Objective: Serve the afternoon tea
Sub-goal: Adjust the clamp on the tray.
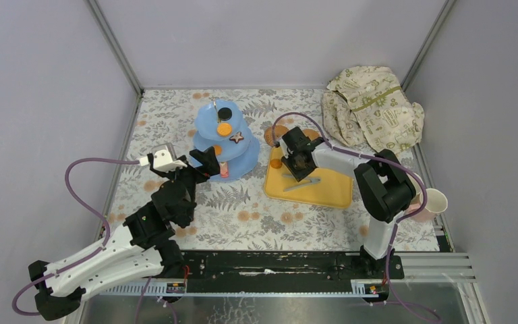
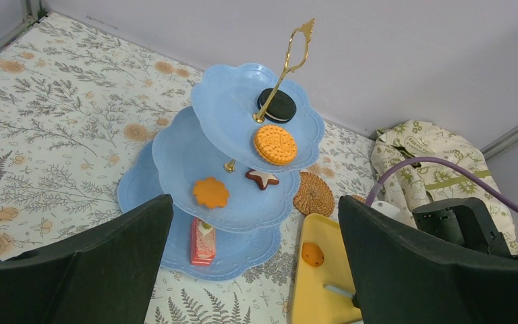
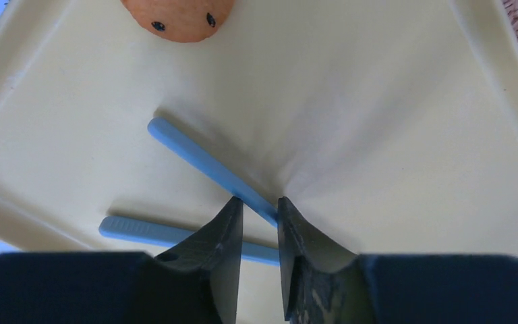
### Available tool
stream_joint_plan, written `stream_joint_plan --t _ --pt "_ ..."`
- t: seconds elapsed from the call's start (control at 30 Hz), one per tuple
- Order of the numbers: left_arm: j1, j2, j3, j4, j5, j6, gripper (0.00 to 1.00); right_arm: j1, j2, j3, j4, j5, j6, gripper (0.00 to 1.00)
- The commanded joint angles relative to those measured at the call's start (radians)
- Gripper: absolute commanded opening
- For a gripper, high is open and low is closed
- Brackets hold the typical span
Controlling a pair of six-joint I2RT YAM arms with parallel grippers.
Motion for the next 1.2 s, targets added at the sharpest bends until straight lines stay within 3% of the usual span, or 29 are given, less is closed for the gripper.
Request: stream_joint_plan --t 0.0,0.1,0.4,1.17 --pt "0.006 -0.002 0.007 0.017 -0.023 0.019 1.0 -0.022 0.015 0.01 -0.014 -0.04 -0.015 0.24" --pt "0.007 -0.006 0.007 0.015 -0.022 0.019 1.0 -0.025 0.009 0.013 -0.018 -0.041 -0.012 0.15" --pt "0.007 -0.017 0.004 0.011 -0.026 0.015 1.0 -0.045 0.003 0.057 -0.07 -0.013 0.015 0.06" --pt "0.007 -0.021 0.003 0.005 -0.022 0.007 1.0 -0.051 0.153 0.26 -0.141 -0.041 0.175 0.04"
